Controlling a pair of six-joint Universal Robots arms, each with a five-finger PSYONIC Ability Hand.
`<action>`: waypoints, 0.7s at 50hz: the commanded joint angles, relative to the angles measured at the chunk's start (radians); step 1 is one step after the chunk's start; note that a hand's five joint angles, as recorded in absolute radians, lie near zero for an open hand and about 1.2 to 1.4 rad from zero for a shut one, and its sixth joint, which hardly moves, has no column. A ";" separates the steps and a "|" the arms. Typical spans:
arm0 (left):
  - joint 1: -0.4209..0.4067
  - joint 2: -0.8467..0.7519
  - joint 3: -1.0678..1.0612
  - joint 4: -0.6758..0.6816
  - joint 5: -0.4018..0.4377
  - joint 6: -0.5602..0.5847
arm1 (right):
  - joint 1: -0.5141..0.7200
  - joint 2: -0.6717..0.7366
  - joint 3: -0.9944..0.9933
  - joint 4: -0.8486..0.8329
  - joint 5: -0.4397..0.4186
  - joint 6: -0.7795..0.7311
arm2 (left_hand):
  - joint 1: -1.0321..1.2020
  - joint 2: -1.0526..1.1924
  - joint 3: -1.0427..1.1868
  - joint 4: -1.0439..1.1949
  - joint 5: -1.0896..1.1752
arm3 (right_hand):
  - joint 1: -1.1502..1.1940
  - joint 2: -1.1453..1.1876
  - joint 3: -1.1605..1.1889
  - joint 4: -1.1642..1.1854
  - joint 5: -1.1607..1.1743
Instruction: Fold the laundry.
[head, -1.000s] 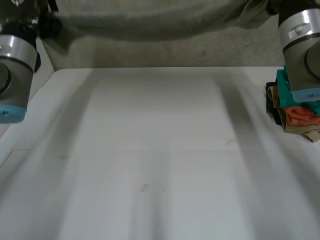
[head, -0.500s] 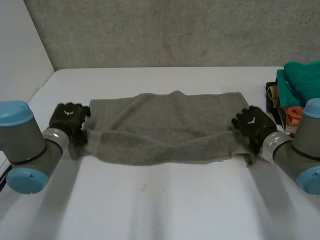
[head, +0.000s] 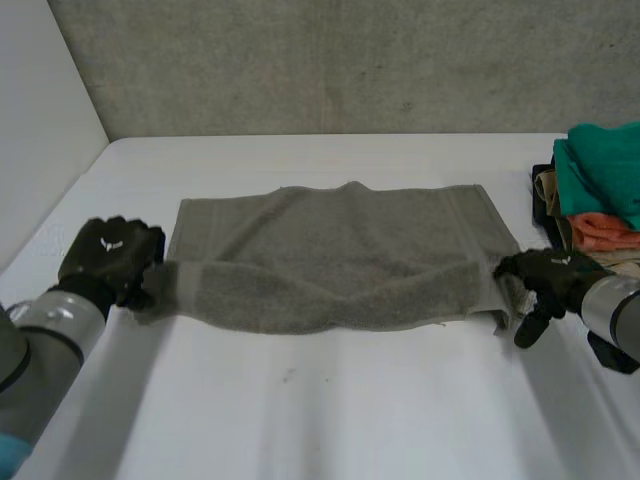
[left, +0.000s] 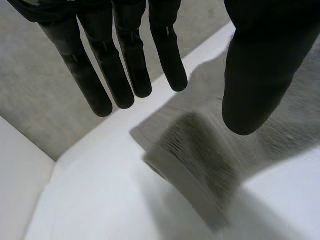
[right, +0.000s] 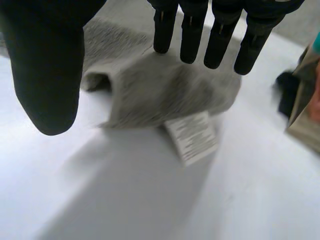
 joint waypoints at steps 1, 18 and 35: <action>0.075 -0.011 -0.067 -0.004 0.120 0.028 | 0.002 0.004 0.061 -0.075 -0.006 0.042 | -0.114 -0.105 -0.104 -0.106 -0.101 | 0.093 0.100 0.093 0.095 0.084; 0.095 -0.239 0.065 0.085 0.150 0.110 | 0.012 0.167 -0.012 -0.296 0.037 0.044 | -0.291 -0.282 -0.281 -0.283 -0.278 | 0.504 0.511 0.503 0.506 0.495; 0.093 -0.400 0.198 0.145 0.154 0.193 | 0.025 0.193 -0.048 -0.310 0.043 0.041 | -0.276 -0.268 -0.267 -0.269 -0.263 | 1.028 1.036 1.028 1.031 1.020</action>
